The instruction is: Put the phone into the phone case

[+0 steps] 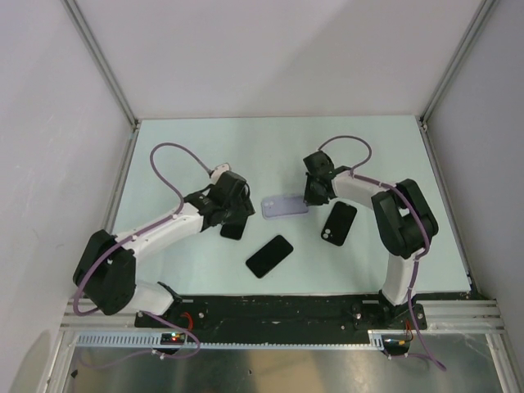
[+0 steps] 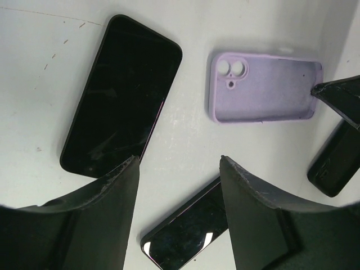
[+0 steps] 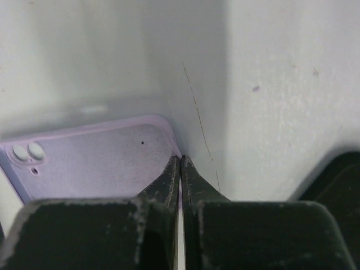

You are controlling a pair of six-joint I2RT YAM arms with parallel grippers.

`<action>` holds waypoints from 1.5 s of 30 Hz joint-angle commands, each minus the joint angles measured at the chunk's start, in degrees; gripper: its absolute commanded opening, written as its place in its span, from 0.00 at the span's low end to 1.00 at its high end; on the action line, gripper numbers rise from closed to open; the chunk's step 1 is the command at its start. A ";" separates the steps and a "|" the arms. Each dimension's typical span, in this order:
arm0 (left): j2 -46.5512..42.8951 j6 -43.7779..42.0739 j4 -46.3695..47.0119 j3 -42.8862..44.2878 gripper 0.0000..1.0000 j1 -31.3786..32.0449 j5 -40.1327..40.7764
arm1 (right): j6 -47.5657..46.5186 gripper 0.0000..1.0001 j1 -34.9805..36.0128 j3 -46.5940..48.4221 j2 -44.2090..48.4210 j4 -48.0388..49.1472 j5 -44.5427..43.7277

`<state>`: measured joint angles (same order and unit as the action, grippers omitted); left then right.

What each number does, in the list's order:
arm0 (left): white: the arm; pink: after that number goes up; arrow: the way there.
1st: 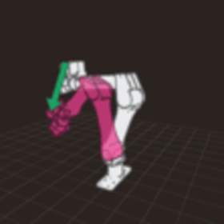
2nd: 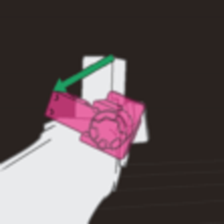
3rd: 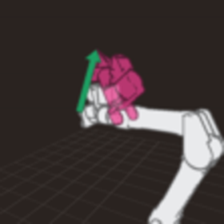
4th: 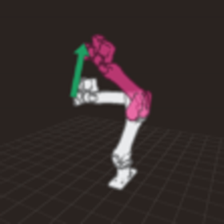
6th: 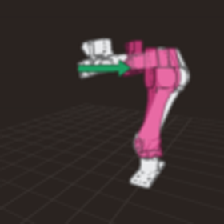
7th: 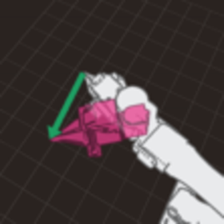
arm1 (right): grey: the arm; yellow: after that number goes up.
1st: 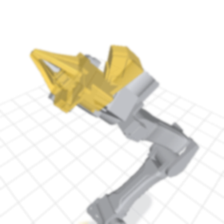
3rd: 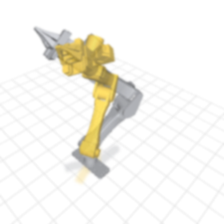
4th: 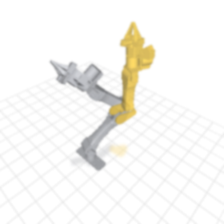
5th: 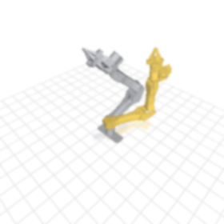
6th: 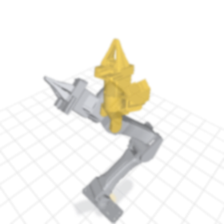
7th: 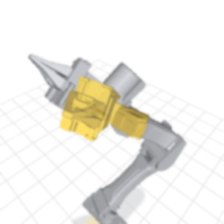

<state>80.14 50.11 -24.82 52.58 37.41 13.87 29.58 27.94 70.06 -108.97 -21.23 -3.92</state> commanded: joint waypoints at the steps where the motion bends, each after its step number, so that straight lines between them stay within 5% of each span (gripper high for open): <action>1: -2.17 1.29 1.17 -0.82 0.65 -0.45 1.55 | 11.19 0.00 1.83 -1.44 3.27 -4.70 -6.93; 7: -3.20 -5.14 3.83 -2.58 0.84 0.58 -2.41 | 21.87 0.09 2.62 -8.37 7.95 -1.38 -7.19; 14: -3.00 -14.41 4.32 -2.93 0.98 5.13 -5.54 | 22.74 0.71 3.99 -9.75 12.45 0.52 -7.11; 18: -2.71 -16.50 4.24 -3.81 0.98 8.10 -4.56 | 20.08 0.85 3.03 -9.74 16.07 1.20 -4.94; 35: 12.23 -26.09 2.61 2.13 1.00 21.88 -2.26 | 13.83 0.96 -2.68 -16.92 39.22 -1.46 0.08; 45: 14.73 -28.56 2.70 2.76 1.00 22.83 -2.59 | 11.72 0.96 -2.94 -19.57 40.23 -0.02 2.27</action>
<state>94.48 23.77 -22.63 53.78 59.79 10.35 43.38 25.21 51.09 -69.25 -22.48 -3.51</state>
